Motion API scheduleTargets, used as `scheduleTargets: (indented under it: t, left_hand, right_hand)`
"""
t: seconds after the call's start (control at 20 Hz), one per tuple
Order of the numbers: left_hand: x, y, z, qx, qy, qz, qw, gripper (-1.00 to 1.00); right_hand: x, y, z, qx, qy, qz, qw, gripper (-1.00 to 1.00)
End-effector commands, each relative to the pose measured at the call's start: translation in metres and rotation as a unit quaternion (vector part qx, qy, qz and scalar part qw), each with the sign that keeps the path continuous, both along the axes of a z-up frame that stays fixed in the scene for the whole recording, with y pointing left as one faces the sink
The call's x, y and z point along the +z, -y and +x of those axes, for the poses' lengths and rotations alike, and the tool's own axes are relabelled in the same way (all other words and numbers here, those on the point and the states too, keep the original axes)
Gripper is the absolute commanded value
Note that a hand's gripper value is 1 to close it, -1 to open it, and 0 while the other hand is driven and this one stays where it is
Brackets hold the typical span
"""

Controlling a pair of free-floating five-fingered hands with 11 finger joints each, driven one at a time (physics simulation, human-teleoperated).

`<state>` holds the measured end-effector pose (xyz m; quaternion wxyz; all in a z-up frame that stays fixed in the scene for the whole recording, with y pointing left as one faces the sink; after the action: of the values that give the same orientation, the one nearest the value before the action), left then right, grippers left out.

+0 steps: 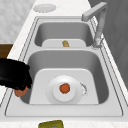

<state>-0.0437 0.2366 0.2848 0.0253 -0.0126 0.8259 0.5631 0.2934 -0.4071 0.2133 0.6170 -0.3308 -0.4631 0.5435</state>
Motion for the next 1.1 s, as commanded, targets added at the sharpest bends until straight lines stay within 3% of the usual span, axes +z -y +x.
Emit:
scheduleTargets:
  t: [0.0, 0.6, 1.05]
  left_hand:
    - [0.000, 0.000, 0.000, 0.000, 0.000, 0.000, 1.0000, 0.00]
    - [0.000, 0.000, 0.000, 0.000, 0.000, 0.000, 1.0000, 0.00]
    - [0.000, 0.000, 0.000, 0.000, 0.000, 0.000, 1.0000, 0.00]
  right_hand:
    - [0.000, -0.022, 0.007, -0.014, -0.020, 0.017, 0.9996, 1.00]
    - [-0.026, -0.083, 0.040, -0.022, -0.019, 0.007, 0.9995, 1.00]
    - [-0.050, -0.111, 0.056, -0.009, -0.022, 0.007, 0.9997, 1.00]
